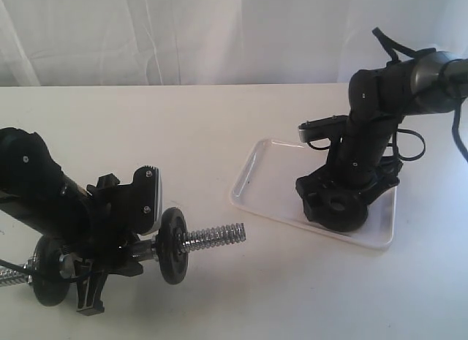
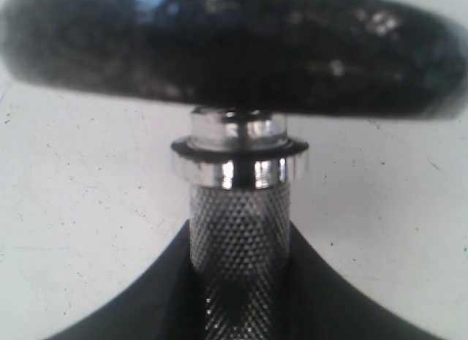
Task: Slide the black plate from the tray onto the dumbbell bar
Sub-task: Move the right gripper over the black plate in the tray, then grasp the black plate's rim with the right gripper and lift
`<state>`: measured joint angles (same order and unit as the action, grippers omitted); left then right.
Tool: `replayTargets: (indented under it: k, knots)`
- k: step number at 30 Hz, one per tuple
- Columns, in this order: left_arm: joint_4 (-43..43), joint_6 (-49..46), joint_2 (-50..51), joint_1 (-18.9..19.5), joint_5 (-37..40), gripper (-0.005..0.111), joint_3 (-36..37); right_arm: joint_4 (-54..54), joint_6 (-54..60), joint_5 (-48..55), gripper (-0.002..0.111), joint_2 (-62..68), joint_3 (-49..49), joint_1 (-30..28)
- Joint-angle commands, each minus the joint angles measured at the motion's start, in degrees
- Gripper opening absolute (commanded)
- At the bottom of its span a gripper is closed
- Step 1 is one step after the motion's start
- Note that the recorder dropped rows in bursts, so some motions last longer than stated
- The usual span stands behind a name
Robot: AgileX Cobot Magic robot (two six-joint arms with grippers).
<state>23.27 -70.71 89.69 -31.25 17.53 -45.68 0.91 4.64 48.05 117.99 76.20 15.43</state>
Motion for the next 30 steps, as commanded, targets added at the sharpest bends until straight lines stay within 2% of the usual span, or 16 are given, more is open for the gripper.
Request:
replayTargets:
  k: [1, 2, 7, 8, 19, 30]
  knots:
    - [3.42, 0.23, -2.54, -0.31, -1.65, 0.000, -1.07, -0.91, -2.86, 2.89, 0.085, 2.22, -0.91, -0.02]
    - [3.42, 0.23, -2.54, -0.31, -1.65, 0.000, -1.07, -0.91, -3.97, 2.89, 0.076, 2.22, -0.91, -0.02]
    - [3.42, 0.23, -2.54, -0.31, -1.65, 0.000, -1.07, -0.91, -6.58, 2.89, 0.004, 2.22, -0.91, -0.02]
    - [3.42, 0.23, -2.54, -0.31, -1.65, 0.000, -1.07, -0.91, -6.01, 2.89, 0.000, 2.22, -0.91, -0.02]
    - [3.42, 0.25, -2.54, -0.31, -1.43, 0.000, -1.07, -1.59, -5.92, 3.11, 0.000, -2.72, 0.01, -0.02]
    - [3.42, 0.25, -3.01, -0.31, -1.44, 0.000, -1.07, 3.71, -6.14, 2.64, 0.000, -9.59, 0.01, -0.02]
